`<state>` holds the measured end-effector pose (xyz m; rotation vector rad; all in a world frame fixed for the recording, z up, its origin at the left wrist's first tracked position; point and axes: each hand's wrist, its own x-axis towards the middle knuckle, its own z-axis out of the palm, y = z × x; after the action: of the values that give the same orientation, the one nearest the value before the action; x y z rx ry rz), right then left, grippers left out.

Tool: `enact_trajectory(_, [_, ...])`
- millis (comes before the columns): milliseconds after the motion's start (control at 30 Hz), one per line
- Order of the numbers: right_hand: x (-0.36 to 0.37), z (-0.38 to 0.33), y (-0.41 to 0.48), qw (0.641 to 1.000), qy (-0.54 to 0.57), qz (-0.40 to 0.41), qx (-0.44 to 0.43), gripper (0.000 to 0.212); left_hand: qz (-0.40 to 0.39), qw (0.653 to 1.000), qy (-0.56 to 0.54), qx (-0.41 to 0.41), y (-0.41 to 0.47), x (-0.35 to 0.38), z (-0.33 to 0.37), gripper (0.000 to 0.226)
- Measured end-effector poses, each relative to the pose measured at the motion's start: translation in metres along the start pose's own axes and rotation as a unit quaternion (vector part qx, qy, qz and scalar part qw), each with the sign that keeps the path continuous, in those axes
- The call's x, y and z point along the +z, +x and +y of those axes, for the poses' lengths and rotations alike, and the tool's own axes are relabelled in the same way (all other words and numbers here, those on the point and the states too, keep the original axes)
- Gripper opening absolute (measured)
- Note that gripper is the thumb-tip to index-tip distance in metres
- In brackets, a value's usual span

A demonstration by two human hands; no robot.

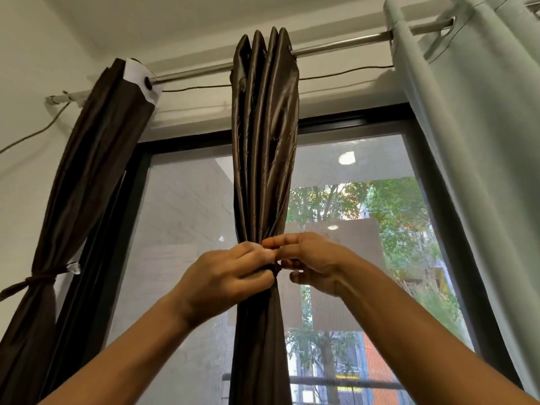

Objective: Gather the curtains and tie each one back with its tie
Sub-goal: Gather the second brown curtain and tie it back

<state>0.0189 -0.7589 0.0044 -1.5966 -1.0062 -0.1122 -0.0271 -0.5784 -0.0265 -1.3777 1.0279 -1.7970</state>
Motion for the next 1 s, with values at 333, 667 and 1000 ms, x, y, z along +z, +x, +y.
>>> enact_trajectory(333, [-0.003,0.048,-0.014,0.947,0.095,0.274,-0.139,0.016,0.138,0.894,-0.181,-0.386,-0.037,0.025,0.042,0.017])
enact_trajectory(667, [-0.022,0.063,-0.012,0.982,-0.111,0.152,-0.031,0.017,0.066,0.614,-0.507,-0.601,-0.05,0.052,0.041,0.039])
enact_trajectory(1000, [0.011,0.038,0.071,0.975,-0.178,0.101,-0.084,0.061,-0.058,0.565,-0.499,-0.655,0.012,0.103,-0.052,0.038])
